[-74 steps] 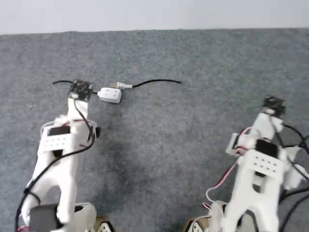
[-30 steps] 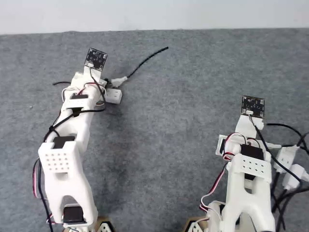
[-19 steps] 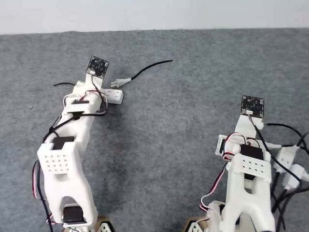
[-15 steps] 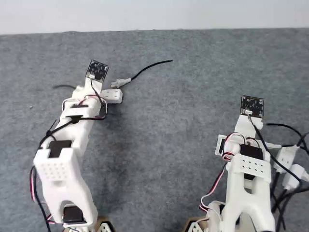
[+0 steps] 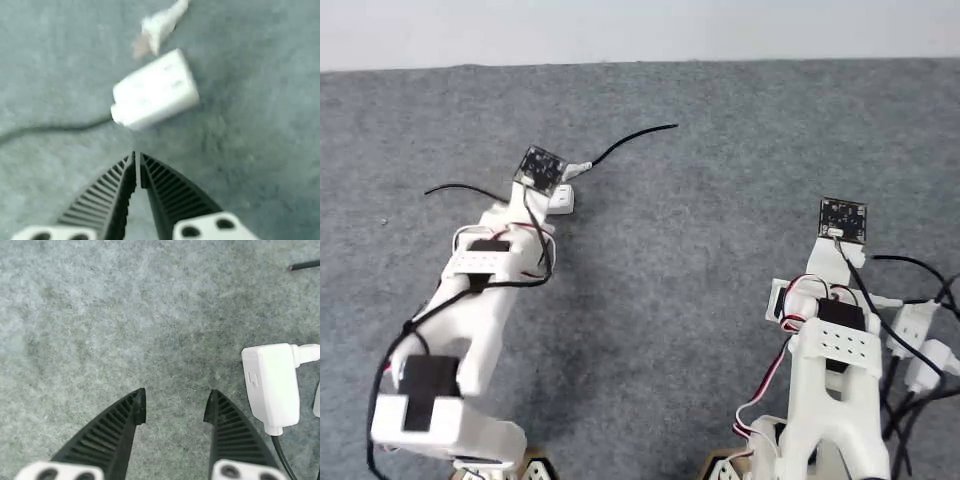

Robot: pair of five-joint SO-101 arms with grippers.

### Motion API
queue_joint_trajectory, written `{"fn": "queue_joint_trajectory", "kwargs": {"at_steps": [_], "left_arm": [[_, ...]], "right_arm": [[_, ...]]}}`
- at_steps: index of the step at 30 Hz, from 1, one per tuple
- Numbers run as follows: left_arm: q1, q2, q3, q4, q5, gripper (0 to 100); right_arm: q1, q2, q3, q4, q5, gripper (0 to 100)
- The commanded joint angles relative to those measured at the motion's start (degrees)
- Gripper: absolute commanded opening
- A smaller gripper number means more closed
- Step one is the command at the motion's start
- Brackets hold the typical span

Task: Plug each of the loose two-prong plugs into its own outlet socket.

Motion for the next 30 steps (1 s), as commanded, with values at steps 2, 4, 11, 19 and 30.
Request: {"fn": "queue_joint_trajectory", "kwargs": {"at_steps": [2, 4, 11, 19, 30], "left_arm": [[-1.1, -7.9, -1.5, -1.8, 0.5, 3], [-2.5, -7.3, -3.6, 0.3, -2.0, 11], [-2.6, 3.6, -11.7, 2.1, -21.5, 24], [-0.4, 12.0, -17.3, 2.2, -28.7, 29], [-1.6, 18.8, -28.9, 1.8, -38.8, 30]], "right_arm": [[-0.4, -1.5, -0.4, -0.5, 0.7, 18.4], [-0.4, -1.5, -0.4, -0.5, 0.7, 18.4], [-0.3, -1.5, -0.1, -0.5, 0.8, 18.4], [-0.3, -1.5, 0.0, -0.5, 3.1, 18.4], [-1.5, -1.5, 1.1, -0.5, 3.2, 18.4]]}}
